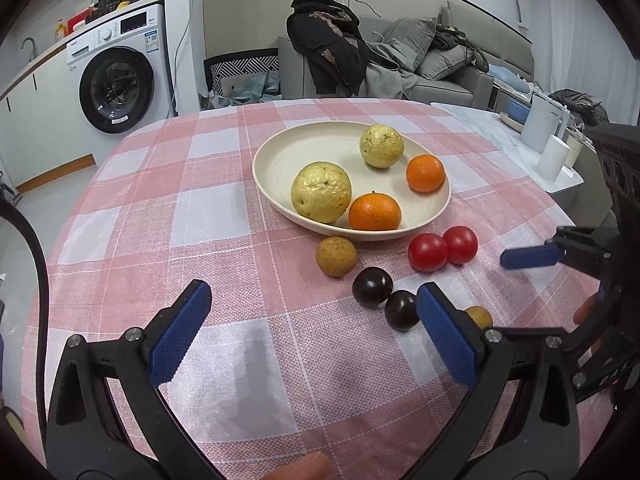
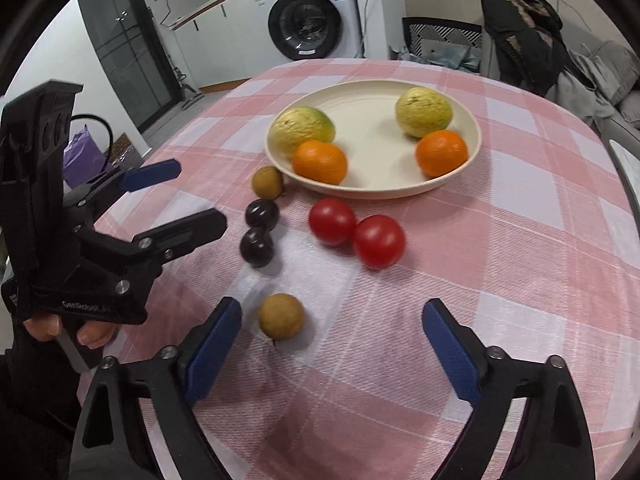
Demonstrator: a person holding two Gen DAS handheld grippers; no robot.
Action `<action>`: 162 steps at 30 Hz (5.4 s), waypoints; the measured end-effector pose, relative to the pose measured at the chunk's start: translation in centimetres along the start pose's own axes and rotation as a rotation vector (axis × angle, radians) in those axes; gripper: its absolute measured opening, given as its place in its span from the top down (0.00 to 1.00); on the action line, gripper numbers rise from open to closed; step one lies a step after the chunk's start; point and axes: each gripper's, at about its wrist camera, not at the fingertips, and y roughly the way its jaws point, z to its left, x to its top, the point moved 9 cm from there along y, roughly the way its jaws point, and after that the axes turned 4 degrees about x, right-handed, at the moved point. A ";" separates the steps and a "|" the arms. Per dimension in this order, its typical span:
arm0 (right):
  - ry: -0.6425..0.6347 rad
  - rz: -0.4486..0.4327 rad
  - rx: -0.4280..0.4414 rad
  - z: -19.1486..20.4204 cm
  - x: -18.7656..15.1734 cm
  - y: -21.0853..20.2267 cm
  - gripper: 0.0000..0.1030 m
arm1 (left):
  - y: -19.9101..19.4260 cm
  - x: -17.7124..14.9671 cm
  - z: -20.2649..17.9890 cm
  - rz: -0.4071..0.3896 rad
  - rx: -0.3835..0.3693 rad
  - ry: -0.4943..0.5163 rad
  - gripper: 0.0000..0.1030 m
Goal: Organize fruits
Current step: 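Grasp the small brown round fruit with the right tool, then grasp a dark purple plum with the left tool while the right tool holds the brown fruit, then carry the brown fruit and plum onto the cream plate and open both tools, then move the right tool to a red tomato while the left tool approaches the other plum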
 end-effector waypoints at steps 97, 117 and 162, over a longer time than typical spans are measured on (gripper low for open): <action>0.088 -0.350 -0.071 -3.2 4.3 -7.0 0.74 | -0.9 3.8 -1.8 -0.051 -0.102 0.039 0.79; 0.088 -0.301 -0.073 -2.8 7.1 -3.4 0.74 | 3.1 5.2 -1.4 -0.010 -0.076 0.039 0.79; 0.156 -0.322 -0.113 -5.4 6.8 -3.8 0.03 | 3.2 6.0 1.1 -0.038 0.004 -0.012 0.18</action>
